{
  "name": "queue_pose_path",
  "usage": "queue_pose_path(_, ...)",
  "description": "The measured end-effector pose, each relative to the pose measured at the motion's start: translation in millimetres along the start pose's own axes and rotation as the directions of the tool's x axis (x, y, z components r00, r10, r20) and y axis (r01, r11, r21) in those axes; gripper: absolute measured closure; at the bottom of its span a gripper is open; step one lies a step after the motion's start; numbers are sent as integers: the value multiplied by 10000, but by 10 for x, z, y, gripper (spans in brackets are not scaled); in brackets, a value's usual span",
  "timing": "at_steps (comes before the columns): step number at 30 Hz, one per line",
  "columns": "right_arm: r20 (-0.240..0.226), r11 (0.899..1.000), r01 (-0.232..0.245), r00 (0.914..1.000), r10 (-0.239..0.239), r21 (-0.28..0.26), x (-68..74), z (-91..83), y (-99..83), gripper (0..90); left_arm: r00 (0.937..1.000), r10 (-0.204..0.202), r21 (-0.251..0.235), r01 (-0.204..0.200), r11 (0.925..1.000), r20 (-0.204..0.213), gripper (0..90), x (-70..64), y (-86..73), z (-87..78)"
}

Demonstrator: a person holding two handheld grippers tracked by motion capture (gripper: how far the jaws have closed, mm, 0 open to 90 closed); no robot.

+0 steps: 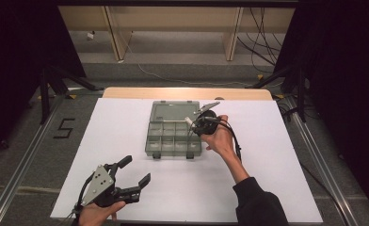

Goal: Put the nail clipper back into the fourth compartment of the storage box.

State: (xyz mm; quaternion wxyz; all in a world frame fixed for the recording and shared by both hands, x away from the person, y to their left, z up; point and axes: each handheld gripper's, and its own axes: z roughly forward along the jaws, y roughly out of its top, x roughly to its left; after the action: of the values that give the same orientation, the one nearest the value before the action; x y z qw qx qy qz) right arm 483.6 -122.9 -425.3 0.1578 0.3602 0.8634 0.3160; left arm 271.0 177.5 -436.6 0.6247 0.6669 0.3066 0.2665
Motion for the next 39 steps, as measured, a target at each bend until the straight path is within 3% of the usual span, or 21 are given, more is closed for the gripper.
queue_pose_path(5, -140, 9997, -216, 9997, 217, 69, -25, 53, 5, 776, 10000, -14, -15, 14, 10000, 3, 159, 2, 0, 0)
queue_pose_path(6, -42, 10000, -26, 10000, 26, 18, -31, 72, 5, 776, 10000, -37, -16, 37, 10000, 11, 158, -2, -1, 1)
queue_pose_path(7, -120, 9995, -248, 9996, 250, 175, -17, 72, 12, 776, 10000, -58, -11, 58, 10000, 8, 158, -6, -1, 1)
queue_pose_path(8, 43, 10000, -47, 10000, 47, -15, -25, 112, 4, 776, 10000, -61, -7, 61, 10000, 15, 158, -8, -1, 1)
queue_pose_path(14, -5, 9993, -263, 9997, 263, 268, -66, 165, -14, 775, 9999, -129, -9, 129, 9999, 5, 158, -5, -5, 3)
queue_pose_path(16, 129, 9999, -108, 9999, 107, 23, -77, 211, -26, 775, 10000, -80, 4, 80, 10000, 22, 158, -3, -3, 3)
queue_pose_path(17, 80, 9991, -284, 9996, 282, 306, -68, 198, -24, 774, 10000, -56, 1, 56, 10000, 39, 158, -2, -3, 3)
queue_pose_path(19, 30, 9991, -268, 9996, 267, 324, -69, 207, -29, 770, 9999, -163, -1, 163, 9999, 21, 159, -8, -5, 2)
queue_pose_path(21, 44, 9988, -376, 9993, 375, 311, -60, 210, -28, 705, 9998, -187, -6, 187, 9998, 12, 158, -6, -6, 3)
queue_pose_path(24, 113, 9999, -78, 9999, 77, 75, -78, 199, -25, 642, 9998, -202, -4, 202, 9998, 21, 158, -7, -7, 3)
queue_pose_path(27, 223, 9999, -96, 9997, 97, -79, -65, 140, -26, 583, 9998, -198, -5, 198, 9998, 31, 159, -5, -9, 6)
queue_pose_path(31, 125, 9998, 1, 9999, 2, -191, -54, 23, -12, 489, 9998, -188, 3, 188, 9998, 18, 158, -3, -9, 5)
queue_pose_path(36, -70, 9973, 100, 9999, -105, -727, -7, -149, 4, 392, 9998, -177, 8, 177, 9998, -2, 158, -5, -9, 4)
queue_pose_path(37, 5, 9945, 38, 10000, -38, -1043, 13, -167, 5, 379, 9999, -158, 15, 158, 9999, 0, 159, -3, -9, 5)
queue_pose_path(39, -154, 9945, 152, 9997, -169, -1040, 29, -252, 15, 361, 9999, -121, 26, 121, 9999, 19, 159, -2, -10, 6)
